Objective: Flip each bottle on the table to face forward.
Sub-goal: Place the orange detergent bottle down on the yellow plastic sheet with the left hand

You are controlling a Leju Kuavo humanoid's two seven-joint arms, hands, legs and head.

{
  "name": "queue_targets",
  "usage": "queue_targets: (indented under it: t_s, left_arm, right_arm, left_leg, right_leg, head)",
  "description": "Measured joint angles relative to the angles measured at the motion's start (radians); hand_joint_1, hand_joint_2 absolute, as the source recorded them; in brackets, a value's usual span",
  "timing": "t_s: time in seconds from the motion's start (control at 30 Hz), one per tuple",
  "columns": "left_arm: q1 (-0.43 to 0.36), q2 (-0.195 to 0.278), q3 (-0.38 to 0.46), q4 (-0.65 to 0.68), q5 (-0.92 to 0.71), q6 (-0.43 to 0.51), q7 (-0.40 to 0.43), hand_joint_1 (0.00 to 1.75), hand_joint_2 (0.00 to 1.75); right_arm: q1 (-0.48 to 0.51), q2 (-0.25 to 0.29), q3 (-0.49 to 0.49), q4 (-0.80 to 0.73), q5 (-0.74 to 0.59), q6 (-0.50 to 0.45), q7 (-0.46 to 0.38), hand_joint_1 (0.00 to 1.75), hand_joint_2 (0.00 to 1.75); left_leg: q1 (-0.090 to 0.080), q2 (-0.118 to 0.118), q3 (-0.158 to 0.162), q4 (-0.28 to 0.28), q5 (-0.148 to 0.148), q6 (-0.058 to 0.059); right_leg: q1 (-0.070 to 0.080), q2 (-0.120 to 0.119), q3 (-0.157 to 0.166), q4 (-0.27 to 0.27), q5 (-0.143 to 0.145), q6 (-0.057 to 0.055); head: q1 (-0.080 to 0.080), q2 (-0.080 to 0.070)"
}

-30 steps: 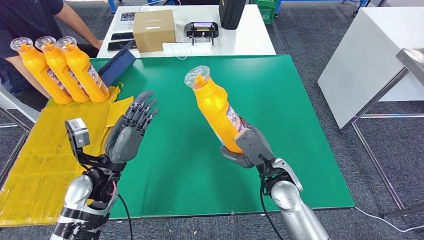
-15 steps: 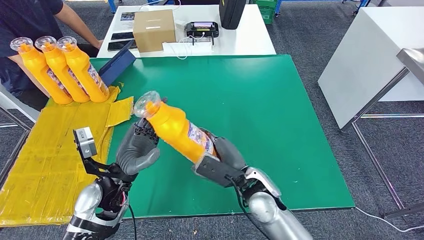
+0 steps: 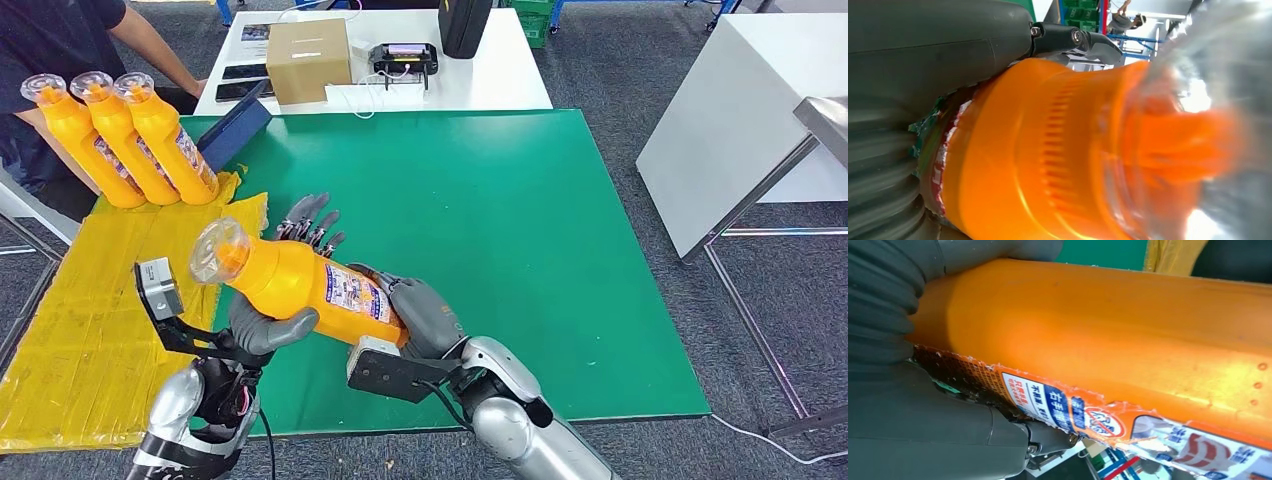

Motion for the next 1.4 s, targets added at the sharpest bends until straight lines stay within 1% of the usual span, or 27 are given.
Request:
queue_targets:
  t_s: [0.03, 0.23, 0.57, 0.6, 0.63, 0.7, 0.73, 0.8, 0.9, 0.97, 1.1, 1.17, 1.23, 1.3, 1.4]
  left_arm:
    - [0.0, 0.001, -0.001, 0.0, -0.007, -0.006, -0.006, 1.75, 1.75]
    - [0.0, 0.006, -0.002, 0.0, -0.03, -0.024, -0.042, 1.75, 1.75]
    - [0.0, 0.01, -0.002, 0.0, -0.033, -0.028, -0.051, 1.75, 1.75]
    - [0.0, 0.01, -0.001, 0.0, -0.033, -0.029, -0.052, 1.75, 1.75]
    - [0.0, 0.01, -0.001, 0.0, -0.036, -0.031, -0.055, 1.75, 1.75]
    - [0.0, 0.01, -0.001, 0.0, -0.055, -0.032, -0.066, 1.75, 1.75]
    - [0.0, 0.01, -0.001, -0.001, -0.079, -0.025, -0.073, 1.75, 1.75]
    - [-0.001, 0.011, -0.002, -0.006, -0.183, 0.014, -0.087, 1.75, 1.75]
    - [-0.006, 0.02, -0.003, -0.016, -0.45, 0.126, -0.098, 1.75, 1.75]
    - [-0.016, 0.032, 0.0, -0.02, -0.609, 0.196, -0.106, 1.75, 1.75]
    - [-0.041, 0.059, 0.001, -0.022, -0.872, 0.306, -0.108, 1.75, 1.75]
    - [-0.062, 0.078, 0.001, -0.014, -1.079, 0.384, -0.095, 1.75, 1.75]
    - [-0.087, 0.1, 0.003, 0.004, -1.234, 0.44, -0.085, 1.75, 1.75]
    - [-0.112, 0.125, 0.003, 0.034, -1.352, 0.476, -0.069, 1.75, 1.75]
    - [-0.16, 0.176, 0.001, 0.126, -1.574, 0.526, -0.029, 1.75, 1.75]
  right_arm:
    - [-0.003, 0.0, 0.004, 0.0, -0.002, 0.001, 0.0, 1.75, 1.75]
    - [-0.009, -0.004, 0.017, 0.0, -0.01, 0.002, 0.0, 1.75, 1.75]
    - [-0.009, -0.007, 0.026, 0.0, -0.013, 0.002, -0.001, 1.75, 1.75]
    - [-0.009, -0.007, 0.027, 0.0, -0.013, 0.002, -0.001, 1.71, 1.75]
    - [-0.009, -0.007, 0.027, 0.0, -0.013, 0.002, -0.001, 1.3, 1.75]
    - [-0.009, -0.007, 0.028, 0.0, -0.011, 0.002, -0.001, 0.42, 1.75]
    - [-0.008, -0.007, 0.028, 0.0, -0.005, 0.0, 0.001, 0.03, 1.75]
    - [-0.002, -0.008, 0.027, 0.0, 0.025, -0.015, 0.01, 0.0, 1.75]
    - [0.034, -0.013, 0.014, -0.017, 0.085, -0.053, 0.025, 0.0, 1.75]
    - [0.071, -0.019, -0.01, -0.044, 0.109, -0.07, 0.028, 0.0, 1.75]
    - [0.124, -0.031, -0.057, -0.099, 0.16, -0.098, 0.025, 0.0, 1.75]
    - [0.155, -0.036, -0.086, -0.133, 0.209, -0.12, 0.024, 0.0, 1.75]
    - [0.182, -0.043, -0.122, -0.166, 0.239, -0.13, 0.021, 0.0, 1.75]
    - [0.202, -0.053, -0.16, -0.192, 0.234, -0.131, 0.017, 0.0, 1.75]
    - [0.233, -0.072, -0.224, -0.228, 0.183, -0.13, -0.005, 0.0, 1.75]
  left_leg:
    - [0.0, 0.0, 0.0, 0.0, 0.0, 0.0]
    - [0.0, 0.0, 0.0, 0.0, 0.0, 0.0]
    - [0.0, 0.0, 0.0, 0.0, 0.0, 0.0]
    - [0.0, 0.0, 0.0, 0.0, 0.0, 0.0]
    - [0.0, 0.0, 0.0, 0.0, 0.0, 0.0]
    - [0.0, 0.0, 0.0, 0.0, 0.0, 0.0]
    - [0.0, 0.0, 0.0, 0.0, 0.0, 0.0]
    - [0.0, 0.0, 0.0, 0.0, 0.0, 0.0]
    - [0.0, 0.0, 0.0, 0.0, 0.0, 0.0]
    - [0.0, 0.0, -0.001, 0.0, 0.0, 0.0]
    - [0.0, 0.0, -0.001, 0.0, 0.0, 0.0]
    - [0.0, 0.0, -0.001, 0.0, 0.0, 0.0]
    - [0.0, 0.0, -0.001, 0.0, 0.0, 0.0]
    - [0.0, 0.0, -0.001, 0.0, 0.0, 0.0]
    - [0.0, 0.0, 0.0, 0.0, 0.0, 0.0]
  right_leg:
    - [0.0, 0.0, 0.0, 0.0, 0.0, 0.0]
    - [0.0, 0.0, 0.0, 0.0, 0.0, 0.0]
    - [0.0, 0.0, 0.0, 0.0, 0.0, 0.0]
    - [0.0, 0.0, 0.0, 0.0, 0.0, 0.0]
    - [0.0, 0.0, 0.0, 0.0, 0.0, 0.0]
    - [0.0, 0.0, 0.0, 0.0, 0.0, 0.0]
    - [0.0, 0.0, 0.0, 0.0, 0.0, 0.0]
    - [0.0, 0.0, 0.0, 0.0, 0.0, 0.0]
    - [0.0, 0.0, -0.001, 0.0, 0.0, 0.0]
    - [0.0, 0.0, -0.001, 0.0, 0.0, 0.0]
    - [0.0, 0.0, -0.001, 0.0, 0.0, 0.0]
    - [0.0, 0.0, -0.001, 0.0, 0.0, 0.0]
    - [0.0, 0.0, -0.001, 0.0, 0.0, 0.0]
    - [0.0, 0.0, -0.001, 0.0, 0.0, 0.0]
    - [0.0, 0.0, -0.001, 0.0, 0.0, 0.0]
  head:
    - [0.0, 0.0]
    - [0.0, 0.0]
    - [0.0, 0.0]
    - [0.0, 0.0]
    - [0.0, 0.0]
    - [0.0, 0.0]
    - [0.0, 0.0]
    - [0.0, 0.0]
    - [0.0, 0.0]
    - [0.0, 0.0]
    - [0.0, 0.0]
    - [0.0, 0.0]
    - [0.0, 0.0]
    - [0.0, 0.0]
    - [0.0, 0.0]
